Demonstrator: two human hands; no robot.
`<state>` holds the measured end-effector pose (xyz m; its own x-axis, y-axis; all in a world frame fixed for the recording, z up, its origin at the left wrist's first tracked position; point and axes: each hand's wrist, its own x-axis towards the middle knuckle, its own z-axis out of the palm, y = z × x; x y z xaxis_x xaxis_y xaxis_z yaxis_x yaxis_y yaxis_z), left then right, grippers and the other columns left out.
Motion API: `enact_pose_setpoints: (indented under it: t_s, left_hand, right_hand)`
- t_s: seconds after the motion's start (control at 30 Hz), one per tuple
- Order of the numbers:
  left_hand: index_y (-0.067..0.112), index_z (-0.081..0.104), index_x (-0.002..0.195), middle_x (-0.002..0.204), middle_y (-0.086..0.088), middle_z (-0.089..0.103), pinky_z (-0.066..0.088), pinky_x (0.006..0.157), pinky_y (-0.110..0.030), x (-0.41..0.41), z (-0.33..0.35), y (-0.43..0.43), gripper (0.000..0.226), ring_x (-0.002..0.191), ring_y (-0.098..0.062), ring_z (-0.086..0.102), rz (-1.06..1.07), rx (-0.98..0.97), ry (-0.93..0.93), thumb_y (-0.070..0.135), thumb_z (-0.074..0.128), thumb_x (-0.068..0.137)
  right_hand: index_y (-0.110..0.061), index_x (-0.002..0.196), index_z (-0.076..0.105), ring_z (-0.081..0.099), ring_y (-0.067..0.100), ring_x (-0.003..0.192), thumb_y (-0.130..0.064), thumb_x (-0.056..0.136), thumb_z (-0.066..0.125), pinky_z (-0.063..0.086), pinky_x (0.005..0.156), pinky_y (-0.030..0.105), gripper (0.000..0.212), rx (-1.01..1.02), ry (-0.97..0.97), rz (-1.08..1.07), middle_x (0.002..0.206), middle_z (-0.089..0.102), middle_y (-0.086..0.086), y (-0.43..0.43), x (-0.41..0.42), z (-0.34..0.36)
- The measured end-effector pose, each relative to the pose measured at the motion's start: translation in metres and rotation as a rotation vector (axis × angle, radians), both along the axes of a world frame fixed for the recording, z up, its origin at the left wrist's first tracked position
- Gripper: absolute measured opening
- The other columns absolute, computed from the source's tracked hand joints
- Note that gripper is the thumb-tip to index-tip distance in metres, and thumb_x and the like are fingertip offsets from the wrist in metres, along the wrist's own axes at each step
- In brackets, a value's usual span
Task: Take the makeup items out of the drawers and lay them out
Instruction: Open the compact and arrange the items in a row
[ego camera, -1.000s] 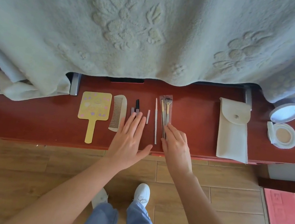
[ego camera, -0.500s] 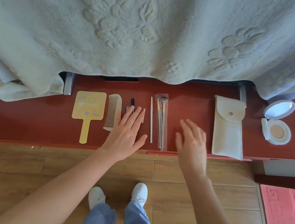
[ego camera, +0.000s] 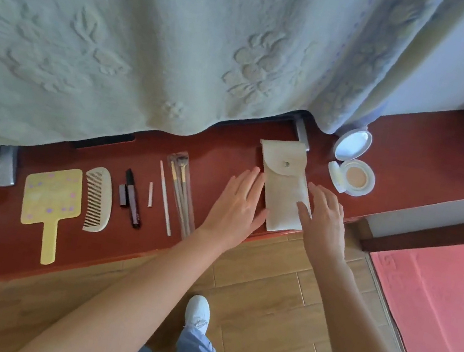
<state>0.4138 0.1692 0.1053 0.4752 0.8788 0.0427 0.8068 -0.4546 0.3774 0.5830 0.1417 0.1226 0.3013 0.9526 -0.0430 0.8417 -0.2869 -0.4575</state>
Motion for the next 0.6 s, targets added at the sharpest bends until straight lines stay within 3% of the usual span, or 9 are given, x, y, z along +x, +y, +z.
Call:
enact_pose_setpoints:
  t_s: [0.13, 0.27, 0.43, 0.6]
  left_hand:
    - [0.0, 0.036, 0.141, 0.142, -0.016, 0.041, 0.03, 0.11, -0.033, 0.028, -0.003, 0.001, 0.057, 0.131, -0.028, 0.039, 0.082, -0.121, -0.198, 0.018, 0.058, 0.091]
    - [-0.001, 0.046, 0.134, 0.135, -0.015, 0.046, 0.032, 0.109, -0.032, 0.034, -0.006, 0.002, 0.052, 0.127, -0.027, 0.044, 0.177, -0.176, -0.325, 0.011, 0.064, 0.087]
    - [0.0, 0.046, 0.133, 0.139, -0.016, 0.043, 0.026, 0.106, -0.026, 0.025, -0.004, -0.004, 0.051, 0.129, -0.028, 0.04, 0.187, -0.182, -0.292, 0.013, 0.064, 0.087]
    - [-0.001, 0.048, 0.132, 0.138, -0.019, 0.045, 0.032, 0.105, -0.033, -0.008, -0.003, -0.014, 0.052, 0.127, -0.032, 0.044, 0.249, -0.155, -0.23, 0.014, 0.066, 0.085]
  right_hand:
    - [-0.012, 0.134, 0.047, 0.055, 0.025, 0.11, -0.023, 0.092, 0.056, 0.047, 0.093, 0.038, 0.044, -0.034, 0.188, -0.071, 0.127, 0.054, 0.008, 0.005, 0.018, -0.006]
    - [-0.012, 0.125, 0.056, 0.054, 0.02, 0.096, -0.016, 0.091, 0.054, 0.037, 0.079, 0.024, 0.034, -0.083, 0.278, -0.032, 0.114, 0.056, 0.008, 0.008, 0.02, -0.01]
    - [-0.01, 0.127, 0.056, 0.051, 0.016, 0.095, -0.016, 0.093, 0.052, 0.037, 0.081, 0.023, 0.035, -0.083, 0.29, 0.009, 0.116, 0.055, 0.007, 0.007, 0.008, -0.013]
    - [-0.01, 0.126, 0.056, 0.054, 0.021, 0.098, -0.015, 0.091, 0.055, 0.043, 0.083, 0.026, 0.036, -0.087, 0.325, 0.091, 0.113, 0.054, 0.005, 0.007, -0.022, -0.014]
